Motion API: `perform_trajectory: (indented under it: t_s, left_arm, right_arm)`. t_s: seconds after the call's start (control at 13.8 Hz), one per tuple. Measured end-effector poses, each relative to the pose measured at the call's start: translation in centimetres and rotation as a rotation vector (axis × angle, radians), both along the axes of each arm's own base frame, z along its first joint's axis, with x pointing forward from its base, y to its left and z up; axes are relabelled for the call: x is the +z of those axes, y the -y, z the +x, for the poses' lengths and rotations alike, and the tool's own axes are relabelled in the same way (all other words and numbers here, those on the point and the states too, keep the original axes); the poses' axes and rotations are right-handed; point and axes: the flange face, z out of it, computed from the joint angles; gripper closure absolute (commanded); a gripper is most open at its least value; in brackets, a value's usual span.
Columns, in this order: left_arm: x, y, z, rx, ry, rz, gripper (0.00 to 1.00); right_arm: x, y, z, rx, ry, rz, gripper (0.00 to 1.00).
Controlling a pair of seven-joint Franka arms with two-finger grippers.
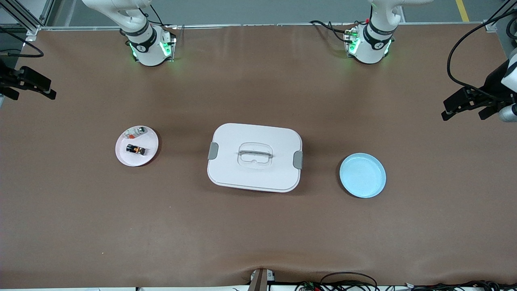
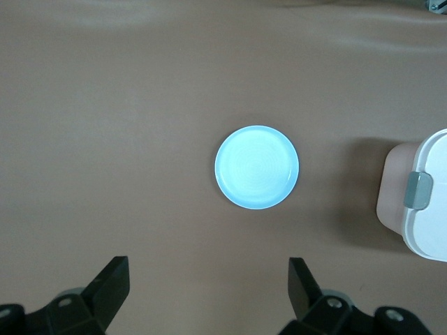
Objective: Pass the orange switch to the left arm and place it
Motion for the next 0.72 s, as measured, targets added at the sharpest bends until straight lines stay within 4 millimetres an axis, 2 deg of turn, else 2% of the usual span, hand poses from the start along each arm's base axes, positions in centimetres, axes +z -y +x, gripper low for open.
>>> perform_trajectory:
  t_s: [0.72]
  left_arm:
    - [0.00, 0.00, 0.00, 0.000, 0.000, 0.000, 0.00]
  right_arm:
    - [0.01, -0.40, 0.01, -0.035, -0.001, 0.029, 0.00]
